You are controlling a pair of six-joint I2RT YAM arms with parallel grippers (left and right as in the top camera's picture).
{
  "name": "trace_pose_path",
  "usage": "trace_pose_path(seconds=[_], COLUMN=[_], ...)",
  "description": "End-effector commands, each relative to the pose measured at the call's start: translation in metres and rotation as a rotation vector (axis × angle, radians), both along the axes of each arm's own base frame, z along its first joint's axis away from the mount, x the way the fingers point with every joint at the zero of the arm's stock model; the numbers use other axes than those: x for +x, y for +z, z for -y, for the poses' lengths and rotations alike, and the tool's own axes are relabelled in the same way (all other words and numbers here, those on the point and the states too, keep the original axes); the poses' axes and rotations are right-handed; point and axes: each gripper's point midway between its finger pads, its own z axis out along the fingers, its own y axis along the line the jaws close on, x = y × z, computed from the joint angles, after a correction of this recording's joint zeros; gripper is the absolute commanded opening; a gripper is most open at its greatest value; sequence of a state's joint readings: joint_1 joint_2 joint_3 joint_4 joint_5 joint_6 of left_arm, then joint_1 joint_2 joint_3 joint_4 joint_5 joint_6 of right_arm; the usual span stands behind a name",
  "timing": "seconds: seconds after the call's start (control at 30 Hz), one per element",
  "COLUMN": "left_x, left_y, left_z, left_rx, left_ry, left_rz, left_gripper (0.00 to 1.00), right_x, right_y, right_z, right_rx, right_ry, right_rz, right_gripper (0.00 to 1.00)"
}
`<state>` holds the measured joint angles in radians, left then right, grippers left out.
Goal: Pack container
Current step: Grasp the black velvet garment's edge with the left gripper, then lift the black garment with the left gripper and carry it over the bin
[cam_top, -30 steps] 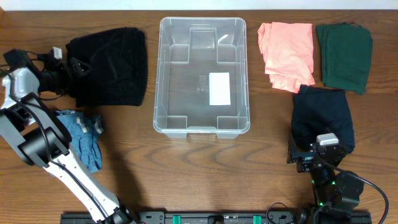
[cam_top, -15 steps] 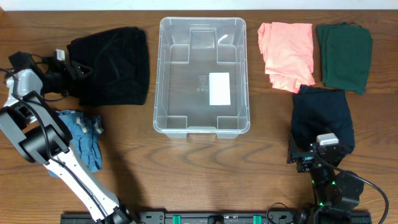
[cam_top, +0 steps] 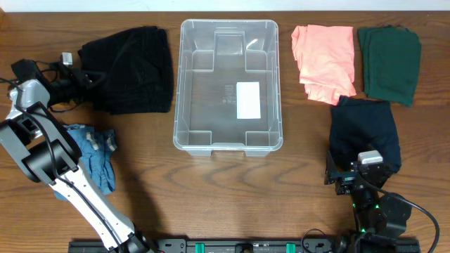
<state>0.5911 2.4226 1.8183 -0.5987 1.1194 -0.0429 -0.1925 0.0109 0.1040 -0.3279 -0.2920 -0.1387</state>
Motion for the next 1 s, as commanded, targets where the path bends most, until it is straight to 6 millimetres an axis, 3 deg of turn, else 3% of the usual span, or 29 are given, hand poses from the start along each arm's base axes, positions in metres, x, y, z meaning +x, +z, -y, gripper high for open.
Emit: trace_pose_path(seconds=[0.0, 0.33, 0.53, 0.67, 0.77, 0.87, 0.97], left_x=[0.006, -0.008, -0.023, -0.04, -0.057, -0.072, -0.079], left_y=[0.071, 0.199, 0.282, 0.34, 0.374, 0.395, 0.401], left_z=[0.004, 0.016, 0.043, 0.082, 0.124, 0.168, 0.207], left_rx=[-0.018, 0.068, 0.091, 0.115, 0.136, 0.142, 0.13], left_ry=[-0.008, 0.017, 0.026, -0.015, -0.086, -0.163, -0.239], left_rz=[0.119, 0.283, 0.394, 0.503, 0.584, 0.636, 0.657], left_gripper=[0.06, 0.06, 0.06, 0.06, 0.06, 0.06, 0.06], right_x=[0.0, 0.0, 0.0, 0.0, 0.0, 0.0, 0.0], right_y=[0.0, 0.0, 0.0, 0.0, 0.0, 0.0, 0.0], right_z=[0.0, 0.0, 0.0, 0.0, 0.0, 0.0, 0.0], right_rx=[0.011, 0.011, 0.011, 0.011, 0.011, 0.011, 0.011], right_ry=[-0.002, -0.002, -0.002, -0.002, -0.002, -0.002, -0.002], right_rz=[0.001, 0.001, 0.001, 0.001, 0.001, 0.001, 0.001], right_gripper=[0.99, 0.99, 0.99, 0.99, 0.99, 0.99, 0.99])
